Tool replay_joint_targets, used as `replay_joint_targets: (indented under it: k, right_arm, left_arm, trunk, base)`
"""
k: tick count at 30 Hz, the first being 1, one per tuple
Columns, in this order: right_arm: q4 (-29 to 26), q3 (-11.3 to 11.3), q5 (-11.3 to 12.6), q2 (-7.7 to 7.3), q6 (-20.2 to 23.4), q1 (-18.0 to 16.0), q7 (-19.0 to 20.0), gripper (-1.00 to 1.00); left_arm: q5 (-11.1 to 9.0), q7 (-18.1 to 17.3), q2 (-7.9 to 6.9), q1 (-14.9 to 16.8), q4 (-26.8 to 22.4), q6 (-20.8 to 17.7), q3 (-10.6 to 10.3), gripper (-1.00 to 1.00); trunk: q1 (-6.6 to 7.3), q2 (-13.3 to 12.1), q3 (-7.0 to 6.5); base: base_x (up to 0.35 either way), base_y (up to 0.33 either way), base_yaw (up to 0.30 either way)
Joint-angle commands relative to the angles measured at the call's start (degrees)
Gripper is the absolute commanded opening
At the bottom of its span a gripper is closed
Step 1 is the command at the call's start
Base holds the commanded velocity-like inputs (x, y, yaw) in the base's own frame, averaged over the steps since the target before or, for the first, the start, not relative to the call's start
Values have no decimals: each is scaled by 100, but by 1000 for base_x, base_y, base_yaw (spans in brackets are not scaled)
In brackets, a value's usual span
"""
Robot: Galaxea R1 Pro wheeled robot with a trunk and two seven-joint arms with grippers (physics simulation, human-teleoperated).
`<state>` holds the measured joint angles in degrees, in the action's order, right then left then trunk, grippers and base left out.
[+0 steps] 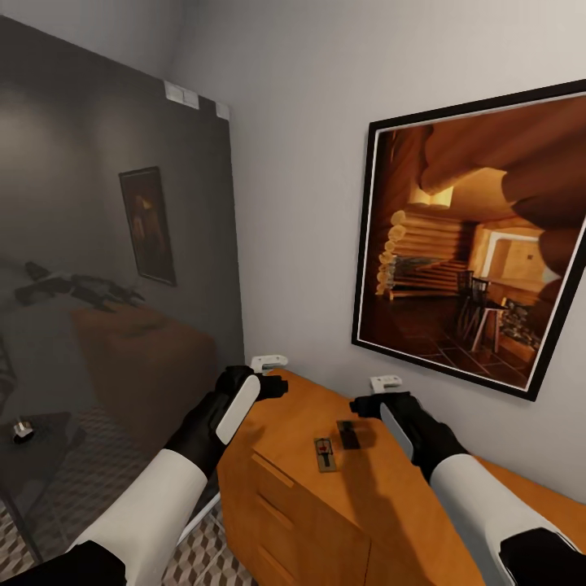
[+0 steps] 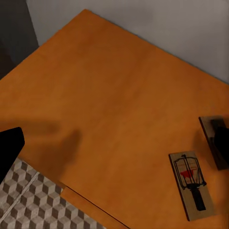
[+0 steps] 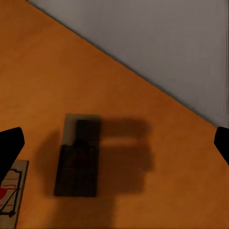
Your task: Take the four mousetraps from the cabinet in the bathroom and place them on the bathroom floor. Make sure all four end up on the same floor surface, and ensure that at least two of them are either under or directly next to the same bathroom sink.
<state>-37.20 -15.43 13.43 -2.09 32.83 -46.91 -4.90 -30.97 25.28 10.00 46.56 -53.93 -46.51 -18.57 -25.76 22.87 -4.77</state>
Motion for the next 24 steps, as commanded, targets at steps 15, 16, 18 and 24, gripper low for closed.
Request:
replay_joint_targets:
  k: [15, 16, 18, 24]
  right_arm:
    - [-6, 324, 72, -2, 21, -2, -27, 100]
    - [-6, 325, 72, -2, 21, -2, -27, 100]
    - [-6, 327, 72, -2, 21, -2, -27, 100]
    - [-6, 327, 72, -2, 21, -2, -28, 100]
  left_arm:
    - [-50, 62, 0, 2, 4, -7, -7, 100]
    - [-50, 62, 0, 2, 4, -7, -7, 100]
    - [-50, 63, 0, 2, 5, -7, -7, 100]
    - [-50, 64, 0, 2, 5, -7, -7, 100]
  trunk:
    - [-3, 5, 3]
    - [-3, 5, 3]
    - [-3, 5, 3]
    - [-3, 5, 3]
  base:
    - [0, 9, 0]
    - [0, 119, 0]
    - [0, 162, 0]
    - [0, 142, 0]
